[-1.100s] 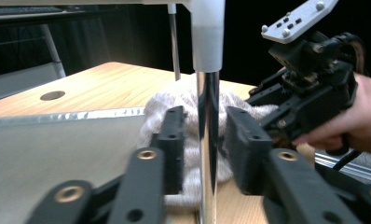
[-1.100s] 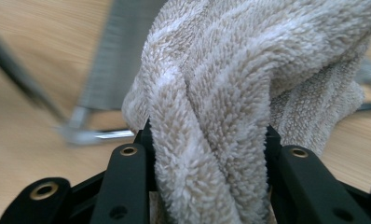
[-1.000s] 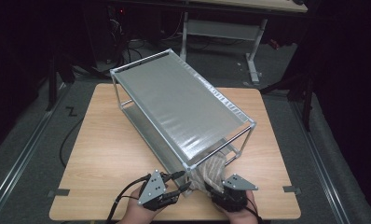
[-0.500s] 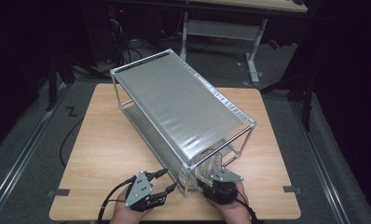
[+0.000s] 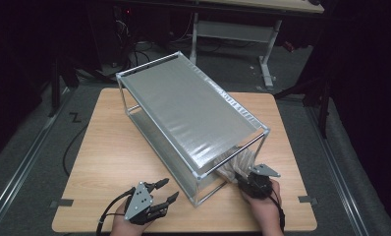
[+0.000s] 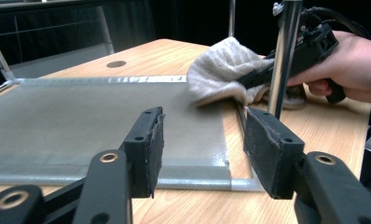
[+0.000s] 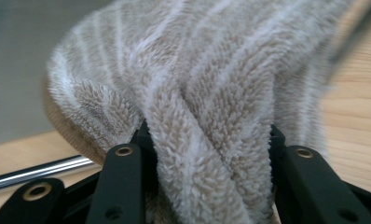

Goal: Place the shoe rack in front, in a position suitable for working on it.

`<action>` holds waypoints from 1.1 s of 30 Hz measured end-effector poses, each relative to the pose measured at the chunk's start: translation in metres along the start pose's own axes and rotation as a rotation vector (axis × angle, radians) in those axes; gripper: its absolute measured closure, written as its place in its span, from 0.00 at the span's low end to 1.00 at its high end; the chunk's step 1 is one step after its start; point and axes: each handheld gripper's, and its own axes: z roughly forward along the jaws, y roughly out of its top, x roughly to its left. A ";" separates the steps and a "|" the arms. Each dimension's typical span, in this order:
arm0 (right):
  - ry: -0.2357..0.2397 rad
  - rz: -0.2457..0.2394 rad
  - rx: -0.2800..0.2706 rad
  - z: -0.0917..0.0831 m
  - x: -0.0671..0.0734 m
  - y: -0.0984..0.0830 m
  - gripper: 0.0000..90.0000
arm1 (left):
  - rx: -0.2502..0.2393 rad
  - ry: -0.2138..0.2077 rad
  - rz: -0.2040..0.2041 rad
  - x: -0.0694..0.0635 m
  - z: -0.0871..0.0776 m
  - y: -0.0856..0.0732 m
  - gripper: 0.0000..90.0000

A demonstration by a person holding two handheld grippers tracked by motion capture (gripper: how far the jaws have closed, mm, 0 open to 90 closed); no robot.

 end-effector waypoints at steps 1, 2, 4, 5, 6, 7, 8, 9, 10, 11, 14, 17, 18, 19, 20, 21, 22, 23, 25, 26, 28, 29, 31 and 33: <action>-0.011 0.008 -0.002 0.001 -0.004 0.000 0.63 | 0.000 -0.003 -0.008 0.001 -0.001 0.000 0.56; -0.022 0.021 -0.001 0.002 -0.009 0.000 0.63 | 0.000 -0.003 -0.011 0.001 -0.001 -0.001 0.56; -0.035 0.030 0.004 0.005 -0.013 0.001 0.64 | 0.003 -0.003 -0.003 0.000 -0.003 -0.001 0.57; -0.035 0.026 0.006 0.006 -0.014 0.001 0.64 | 0.005 0.000 0.004 -0.001 -0.004 -0.002 0.57; -0.039 0.027 0.008 0.008 -0.015 0.002 0.64 | 0.005 0.002 0.007 -0.002 -0.005 -0.002 0.57; -0.037 0.038 0.010 0.010 -0.016 0.003 0.64 | 0.006 0.006 0.009 -0.002 -0.006 -0.003 0.57; -0.038 0.041 0.011 0.011 -0.017 0.004 0.64 | 0.004 0.007 0.007 -0.001 -0.007 -0.003 0.56; -0.044 0.045 0.013 0.013 -0.017 0.005 0.65 | 0.004 0.010 0.004 -0.001 -0.007 -0.003 0.56; -0.045 0.045 0.013 0.014 -0.018 0.006 0.65 | 0.009 0.012 0.007 -0.001 -0.009 -0.004 0.56; -0.044 0.044 0.013 0.016 -0.019 0.007 0.65 | 0.006 0.015 -0.001 0.000 -0.010 -0.004 0.56; -0.046 0.052 0.011 0.019 -0.020 0.009 0.65 | 0.002 0.020 -0.009 0.001 -0.013 -0.005 0.56; -0.049 0.044 0.012 0.019 -0.018 0.010 0.65 | 0.002 0.021 -0.013 0.002 -0.014 -0.005 0.55; -0.047 0.042 0.013 0.019 -0.017 0.011 0.65 | 0.002 0.020 -0.014 0.003 -0.014 -0.005 0.55; -0.046 0.036 0.011 0.019 -0.016 0.011 0.65 | 0.002 0.018 -0.015 0.003 -0.013 -0.005 0.54; -0.044 0.030 0.013 0.018 -0.014 0.010 0.65 | 0.004 0.017 -0.012 0.003 -0.013 -0.005 0.54; -0.040 0.023 0.012 0.018 -0.013 0.010 0.65 | 0.005 0.015 -0.014 0.002 -0.012 -0.005 0.54; -0.036 0.021 0.013 0.017 -0.011 0.010 0.65 | 0.007 0.014 -0.012 0.002 -0.011 -0.005 0.54; -0.030 0.012 0.013 0.016 -0.009 0.009 0.65 | 0.007 0.010 -0.009 0.002 -0.010 -0.005 0.54; -0.019 -0.003 0.015 0.014 -0.005 0.008 0.64 | 0.008 0.006 -0.006 0.002 -0.008 -0.004 0.53; -0.012 -0.006 0.016 0.013 -0.002 0.007 0.64 | 0.012 0.002 -0.005 0.003 -0.006 -0.004 0.53; 0.004 -0.019 0.017 0.011 0.003 0.005 0.64 | 0.015 -0.004 -0.013 0.004 -0.003 -0.004 0.52; 0.009 -0.025 0.017 0.010 0.005 0.004 0.64 | 0.020 -0.010 -0.014 0.004 -0.002 -0.004 0.51; 0.023 -0.048 0.019 0.008 0.010 0.002 0.64 | 0.021 -0.018 -0.014 0.005 0.001 -0.004 0.50; 0.040 -0.059 0.021 0.005 0.016 0.000 0.64 | 0.018 -0.024 -0.017 0.005 0.003 -0.003 0.49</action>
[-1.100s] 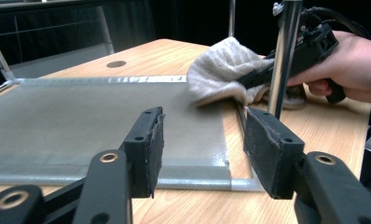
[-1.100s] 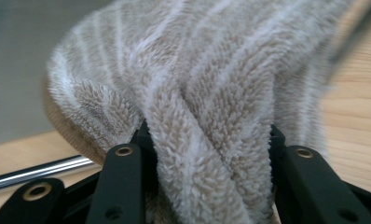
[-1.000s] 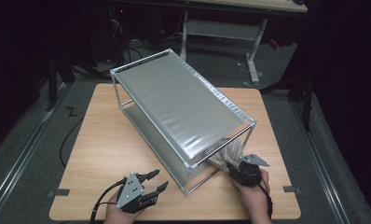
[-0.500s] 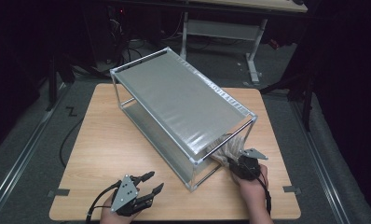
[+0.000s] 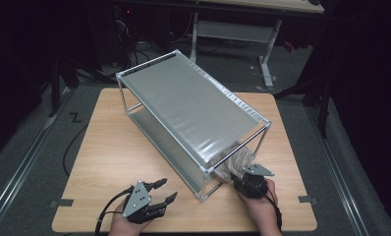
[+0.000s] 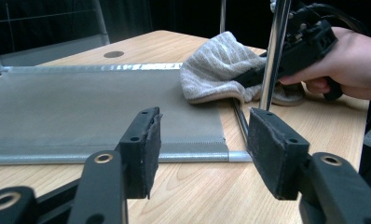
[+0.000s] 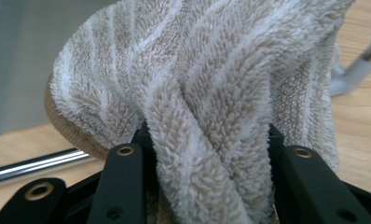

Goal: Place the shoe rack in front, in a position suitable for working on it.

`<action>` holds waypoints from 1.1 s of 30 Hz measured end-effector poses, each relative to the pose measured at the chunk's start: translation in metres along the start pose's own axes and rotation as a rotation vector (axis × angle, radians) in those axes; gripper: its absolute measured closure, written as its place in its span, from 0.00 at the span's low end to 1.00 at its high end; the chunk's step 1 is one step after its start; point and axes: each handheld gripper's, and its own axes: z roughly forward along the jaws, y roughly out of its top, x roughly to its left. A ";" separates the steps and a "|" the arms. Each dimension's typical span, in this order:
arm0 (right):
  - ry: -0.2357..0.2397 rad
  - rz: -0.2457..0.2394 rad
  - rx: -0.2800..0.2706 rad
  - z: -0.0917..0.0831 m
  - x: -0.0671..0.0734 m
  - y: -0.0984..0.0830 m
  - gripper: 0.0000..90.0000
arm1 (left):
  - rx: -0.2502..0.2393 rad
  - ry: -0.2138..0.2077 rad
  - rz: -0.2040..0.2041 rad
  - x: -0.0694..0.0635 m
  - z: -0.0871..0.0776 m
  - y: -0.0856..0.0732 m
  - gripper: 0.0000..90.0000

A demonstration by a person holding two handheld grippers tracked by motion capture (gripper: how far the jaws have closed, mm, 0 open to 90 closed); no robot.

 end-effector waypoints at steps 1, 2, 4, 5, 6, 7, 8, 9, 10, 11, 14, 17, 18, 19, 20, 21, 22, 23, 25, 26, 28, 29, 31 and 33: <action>0.008 -0.001 0.003 -0.001 0.003 -0.001 0.64 | -0.002 -0.001 0.001 0.000 0.001 0.001 0.48; 0.015 -0.008 0.003 -0.002 0.006 -0.001 0.64 | -0.008 -0.002 -0.001 0.001 0.002 0.002 0.48; 0.039 -0.019 0.006 -0.005 0.014 -0.003 0.64 | -0.015 -0.004 -0.002 0.002 0.003 0.003 0.47; 0.046 -0.030 0.006 -0.006 0.017 -0.004 0.64 | -0.019 -0.005 -0.004 0.002 0.004 0.004 0.46; 0.055 -0.043 0.009 -0.007 0.023 -0.005 0.63 | -0.023 -0.005 -0.004 0.002 0.005 0.005 0.46; 0.065 -0.059 0.011 -0.008 0.028 -0.006 0.63 | -0.030 -0.009 -0.005 0.003 0.006 0.006 0.46; 0.079 -0.077 0.013 -0.010 0.035 -0.007 0.63 | -0.033 -0.011 -0.004 0.003 0.007 0.006 0.46; 0.091 -0.098 0.012 -0.011 0.040 -0.007 0.63 | -0.034 -0.012 -0.006 0.003 0.008 0.007 0.46; 0.102 -0.105 0.015 -0.012 0.045 -0.008 0.63 | -0.035 -0.016 -0.002 0.003 0.009 0.007 0.46; 0.120 -0.119 0.016 -0.013 0.051 -0.009 0.63 | -0.036 -0.018 -0.001 0.002 0.010 0.008 0.45; 0.142 -0.143 0.020 -0.016 0.062 -0.011 0.63 | -0.039 -0.030 -0.002 0.002 0.013 0.009 0.45; 0.203 -0.137 0.029 -0.019 0.069 -0.012 0.63 | -0.043 -0.037 0.002 0.001 0.015 0.011 0.45; 0.210 -0.145 0.027 -0.019 0.071 -0.013 0.63 | -0.044 -0.040 0.003 0.001 0.016 0.011 0.45; 0.211 -0.147 0.028 -0.020 0.072 -0.014 0.63 | -0.044 -0.042 0.003 0.000 0.016 0.012 0.45; 0.210 -0.146 0.029 -0.020 0.072 -0.014 0.63 | -0.045 -0.044 0.004 0.000 0.016 0.012 0.45; 0.209 -0.146 0.031 -0.021 0.072 -0.014 0.63 | -0.044 -0.045 0.007 0.000 0.017 0.012 0.45; 0.203 -0.141 0.032 -0.021 0.071 -0.014 0.63 | -0.044 -0.046 0.006 0.000 0.017 0.012 0.45; 0.195 -0.141 0.032 -0.021 0.069 -0.014 0.63 | -0.044 -0.047 0.008 0.000 0.017 0.012 0.45; 0.168 -0.139 0.033 -0.020 0.065 -0.014 0.63 | -0.043 -0.048 0.007 -0.001 0.017 0.012 0.45; 0.155 -0.136 0.030 -0.020 0.062 -0.014 0.63 | -0.042 -0.049 0.007 0.000 0.017 0.012 0.45; 0.127 -0.115 0.030 -0.019 0.054 -0.013 0.63 | -0.039 -0.049 0.008 0.000 0.017 0.011 0.45; 0.104 -0.109 0.029 -0.018 0.049 -0.013 0.63 | -0.036 -0.049 0.010 -0.001 0.016 0.011 0.45; 0.082 -0.086 0.028 -0.016 0.040 -0.012 0.63 | -0.033 -0.051 0.011 -0.001 0.016 0.011 0.45; 0.045 -0.060 0.026 -0.014 0.028 -0.012 0.63 | -0.030 -0.050 0.010 -0.001 0.016 0.010 0.45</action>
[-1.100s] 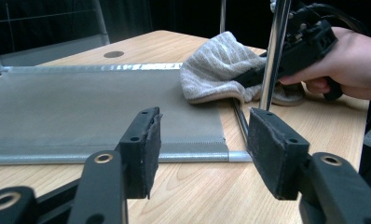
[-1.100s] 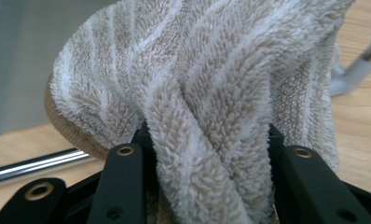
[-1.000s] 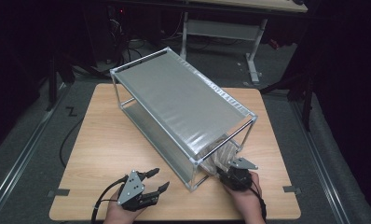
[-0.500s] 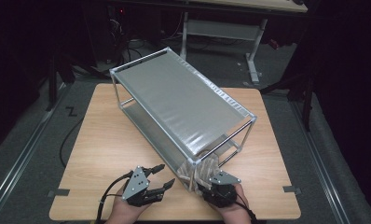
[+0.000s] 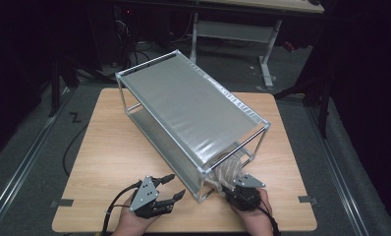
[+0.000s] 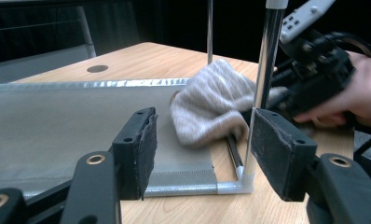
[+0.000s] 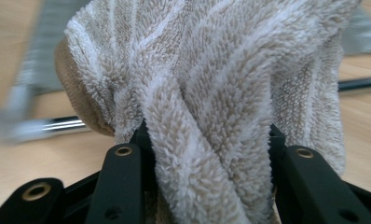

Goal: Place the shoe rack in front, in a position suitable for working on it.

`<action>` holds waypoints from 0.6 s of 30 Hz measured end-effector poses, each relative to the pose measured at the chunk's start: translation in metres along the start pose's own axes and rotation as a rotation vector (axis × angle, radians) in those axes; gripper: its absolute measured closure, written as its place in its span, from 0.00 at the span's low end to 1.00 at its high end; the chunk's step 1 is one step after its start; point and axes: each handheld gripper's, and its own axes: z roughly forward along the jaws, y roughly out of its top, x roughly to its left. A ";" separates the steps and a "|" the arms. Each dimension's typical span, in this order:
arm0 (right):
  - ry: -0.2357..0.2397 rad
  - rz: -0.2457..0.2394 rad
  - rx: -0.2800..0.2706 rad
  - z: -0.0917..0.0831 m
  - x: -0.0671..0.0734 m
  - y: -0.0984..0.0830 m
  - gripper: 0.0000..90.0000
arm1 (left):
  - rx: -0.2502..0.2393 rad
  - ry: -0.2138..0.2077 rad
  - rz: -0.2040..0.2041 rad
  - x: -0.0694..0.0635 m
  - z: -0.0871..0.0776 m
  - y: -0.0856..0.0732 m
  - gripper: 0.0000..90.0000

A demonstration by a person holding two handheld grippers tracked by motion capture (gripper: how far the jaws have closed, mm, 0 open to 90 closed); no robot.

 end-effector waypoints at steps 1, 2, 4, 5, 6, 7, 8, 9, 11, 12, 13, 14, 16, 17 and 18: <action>-0.009 0.014 -0.001 0.000 -0.004 0.000 0.63 | 0.001 0.000 0.000 0.000 0.000 0.000 0.45; -0.023 0.026 -0.003 0.001 -0.009 0.000 0.63 | 0.002 -0.001 -0.001 0.000 -0.001 -0.001 0.45; -0.055 0.044 -0.005 0.002 -0.019 0.000 0.63 | 0.004 0.000 -0.001 0.000 -0.002 -0.001 0.45; -0.072 0.053 -0.006 0.002 -0.024 0.000 0.63 | 0.006 0.002 -0.001 0.001 -0.003 -0.002 0.45; -0.091 0.063 -0.007 0.003 -0.030 -0.001 0.63 | 0.005 0.003 -0.002 0.001 -0.004 -0.002 0.45; -0.103 0.065 -0.009 0.003 -0.034 -0.001 0.63 | 0.007 0.005 -0.001 0.001 -0.005 -0.002 0.45; -0.115 0.081 -0.009 0.004 -0.040 -0.001 0.63 | 0.006 0.006 -0.004 0.001 -0.005 -0.003 0.45; -0.125 0.092 -0.011 0.004 -0.045 -0.001 0.63 | 0.008 0.008 -0.005 0.001 -0.006 -0.003 0.45; -0.140 0.111 -0.013 0.004 -0.051 -0.002 0.63 | 0.010 0.011 -0.004 0.002 -0.007 -0.004 0.45; -0.153 0.116 -0.016 0.004 -0.056 -0.003 0.63 | 0.010 0.013 -0.007 0.002 -0.008 -0.004 0.45; -0.158 0.128 -0.017 0.004 -0.058 -0.003 0.63 | 0.013 0.016 -0.006 0.002 -0.008 -0.005 0.45; -0.168 0.139 -0.017 0.004 -0.061 -0.003 0.63 | 0.014 0.019 -0.007 0.002 -0.009 -0.005 0.45; -0.188 0.148 -0.020 0.004 -0.066 -0.003 0.63 | 0.018 0.021 -0.005 0.003 -0.010 -0.006 0.45; -0.195 0.156 -0.019 0.004 -0.067 -0.004 0.63 | 0.018 0.024 -0.008 0.003 -0.010 -0.006 0.45; -0.201 0.160 -0.020 0.004 -0.069 -0.004 0.63 | 0.020 0.025 -0.007 0.003 -0.011 -0.006 0.45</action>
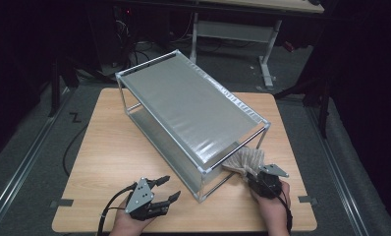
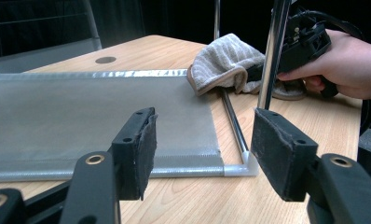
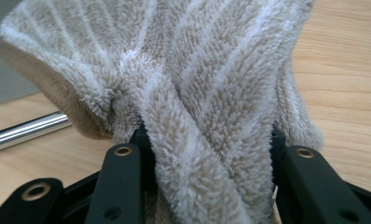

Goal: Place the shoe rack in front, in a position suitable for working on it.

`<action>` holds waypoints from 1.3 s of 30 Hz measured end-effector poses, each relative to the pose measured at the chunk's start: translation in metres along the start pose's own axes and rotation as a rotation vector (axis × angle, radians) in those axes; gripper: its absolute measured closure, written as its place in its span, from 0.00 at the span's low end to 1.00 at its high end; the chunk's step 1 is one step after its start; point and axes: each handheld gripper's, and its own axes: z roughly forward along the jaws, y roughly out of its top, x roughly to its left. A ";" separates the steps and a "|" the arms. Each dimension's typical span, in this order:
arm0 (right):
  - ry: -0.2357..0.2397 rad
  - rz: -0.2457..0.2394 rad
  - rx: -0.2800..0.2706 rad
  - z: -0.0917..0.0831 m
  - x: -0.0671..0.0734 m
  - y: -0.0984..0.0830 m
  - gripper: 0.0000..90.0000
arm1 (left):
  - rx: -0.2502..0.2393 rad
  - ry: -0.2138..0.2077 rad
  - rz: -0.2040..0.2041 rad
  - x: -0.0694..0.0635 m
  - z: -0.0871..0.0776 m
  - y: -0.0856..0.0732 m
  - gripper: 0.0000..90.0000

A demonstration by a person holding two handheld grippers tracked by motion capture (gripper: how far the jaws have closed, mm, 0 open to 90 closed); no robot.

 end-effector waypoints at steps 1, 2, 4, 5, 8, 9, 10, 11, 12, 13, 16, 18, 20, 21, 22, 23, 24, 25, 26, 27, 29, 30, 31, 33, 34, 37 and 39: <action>0.003 0.002 -0.001 0.000 -0.001 0.000 0.63 | 0.002 0.001 0.001 0.000 0.000 0.000 0.45; 0.007 0.007 -0.002 0.000 0.000 0.000 0.64 | 0.004 0.002 0.002 0.000 0.000 -0.001 0.45; 0.013 0.007 -0.015 -0.001 0.001 0.001 0.65 | 0.006 0.001 0.003 0.001 0.000 -0.001 0.45; 0.017 0.006 -0.021 -0.002 0.002 0.001 0.65 | 0.005 0.001 0.002 0.001 0.000 -0.001 0.45; 0.037 0.019 -0.039 -0.008 0.003 0.002 0.66 | 0.004 -0.002 0.000 0.002 0.001 0.000 0.45; 0.045 0.022 -0.047 -0.011 0.005 0.002 0.67 | 0.004 -0.002 0.000 0.002 0.001 0.000 0.45; 0.051 0.025 -0.052 -0.012 0.005 0.002 0.67 | 0.003 -0.003 -0.004 0.002 0.002 0.000 0.45; 0.058 0.024 -0.059 -0.015 0.006 0.001 0.68 | 0.004 -0.005 -0.006 0.002 0.003 0.000 0.45; 0.060 0.024 -0.064 -0.018 0.007 0.000 0.68 | 0.005 -0.010 -0.007 0.002 0.005 0.000 0.45; 0.061 0.021 -0.077 -0.022 0.007 -0.001 0.69 | 0.005 -0.014 -0.006 0.001 0.006 0.001 0.44; 0.059 0.025 -0.108 -0.033 0.006 -0.002 0.70 | 0.005 -0.025 0.012 -0.002 0.009 0.002 0.44; 0.065 0.034 -0.126 -0.039 0.005 -0.004 0.70 | 0.005 -0.033 0.014 -0.003 0.013 0.003 0.44; 0.069 0.043 -0.145 -0.045 0.003 -0.006 0.71 | 0.011 -0.046 0.010 -0.002 0.019 0.002 0.44; 0.066 0.049 -0.152 -0.048 0.002 -0.008 0.71 | 0.015 -0.048 0.011 -0.002 0.021 0.002 0.44; 0.063 0.051 -0.160 -0.051 0.000 -0.009 0.71 | 0.016 -0.050 0.012 -0.002 0.023 0.002 0.44; 0.058 0.058 -0.164 -0.053 0.000 -0.009 0.71 | 0.018 -0.054 0.011 -0.001 0.026 0.002 0.44; 0.055 0.066 -0.171 -0.055 -0.002 -0.010 0.71 | 0.016 -0.060 0.004 -0.001 0.027 0.003 0.44; 0.055 0.069 -0.178 -0.057 -0.004 -0.011 0.71 | 0.012 -0.068 0.002 -0.001 0.029 0.003 0.44; 0.049 0.071 -0.186 -0.060 -0.005 -0.013 0.71 | 0.010 -0.073 0.002 -0.002 0.031 0.003 0.44; 0.046 0.073 -0.195 -0.063 -0.005 -0.014 0.71 | 0.009 -0.074 0.004 -0.002 0.032 0.004 0.44; 0.047 0.079 -0.212 -0.067 -0.007 -0.015 0.71 | 0.008 -0.079 0.007 -0.003 0.034 0.004 0.44; 0.047 0.082 -0.227 -0.070 -0.007 -0.016 0.70 | 0.007 -0.085 0.004 -0.004 0.035 0.005 0.44; 0.048 0.089 -0.242 -0.074 -0.007 -0.016 0.70 | 0.007 -0.086 0.005 -0.004 0.035 0.005 0.44; 0.039 0.090 -0.265 -0.079 -0.007 -0.017 0.70 | 0.006 -0.091 0.013 -0.006 0.036 0.006 0.44; 0.037 0.086 -0.276 -0.082 -0.006 -0.016 0.70 | 0.004 -0.091 0.015 -0.006 0.036 0.006 0.44; 0.028 0.080 -0.303 -0.087 -0.004 -0.015 0.70 | 0.007 -0.095 0.012 -0.006 0.038 0.006 0.44; 0.026 0.080 -0.323 -0.091 -0.004 -0.014 0.70 | 0.007 -0.095 0.015 -0.007 0.038 0.006 0.44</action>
